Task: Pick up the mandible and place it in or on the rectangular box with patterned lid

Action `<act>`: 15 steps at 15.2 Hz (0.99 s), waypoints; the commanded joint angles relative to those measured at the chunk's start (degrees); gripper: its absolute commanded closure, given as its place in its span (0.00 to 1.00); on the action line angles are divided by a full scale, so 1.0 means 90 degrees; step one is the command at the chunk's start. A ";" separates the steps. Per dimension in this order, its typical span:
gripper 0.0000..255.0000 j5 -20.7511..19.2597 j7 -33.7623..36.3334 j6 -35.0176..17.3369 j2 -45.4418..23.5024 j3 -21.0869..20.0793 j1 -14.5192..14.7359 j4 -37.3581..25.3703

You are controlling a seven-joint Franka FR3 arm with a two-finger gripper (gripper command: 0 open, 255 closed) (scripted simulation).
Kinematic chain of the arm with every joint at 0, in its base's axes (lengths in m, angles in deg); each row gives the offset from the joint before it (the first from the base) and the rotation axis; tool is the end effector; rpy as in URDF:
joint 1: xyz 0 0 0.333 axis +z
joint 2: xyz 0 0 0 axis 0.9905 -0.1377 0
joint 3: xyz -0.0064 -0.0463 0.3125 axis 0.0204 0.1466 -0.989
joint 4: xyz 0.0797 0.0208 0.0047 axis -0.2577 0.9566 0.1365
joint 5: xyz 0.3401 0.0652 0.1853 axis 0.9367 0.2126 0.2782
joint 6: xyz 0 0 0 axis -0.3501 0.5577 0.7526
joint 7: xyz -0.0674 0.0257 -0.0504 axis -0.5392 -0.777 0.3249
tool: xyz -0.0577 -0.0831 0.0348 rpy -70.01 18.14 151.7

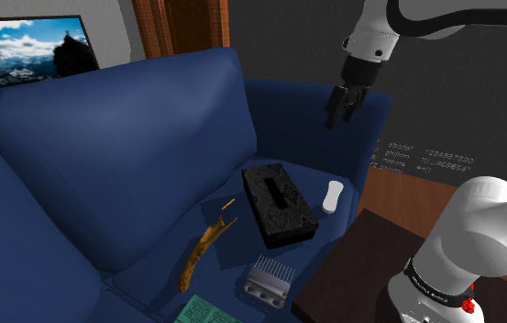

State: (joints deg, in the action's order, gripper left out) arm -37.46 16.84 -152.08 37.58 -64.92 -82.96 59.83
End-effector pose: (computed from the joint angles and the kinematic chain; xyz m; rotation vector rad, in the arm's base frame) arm 0.3146 -0.0114 0.5938 -3.0068 0.0473 -0.1839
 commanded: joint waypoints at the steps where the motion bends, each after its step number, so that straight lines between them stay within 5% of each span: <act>1: 0.00 0.0000 0.0000 0.0000 0.0000 0.0000 0.0000 0.0000; 15: 0.00 0.1645 0.2488 -0.3325 -0.0680 -0.1557 0.0170 0.2099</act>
State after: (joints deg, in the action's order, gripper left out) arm -23.90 37.50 -179.42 32.55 -77.81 -81.66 77.89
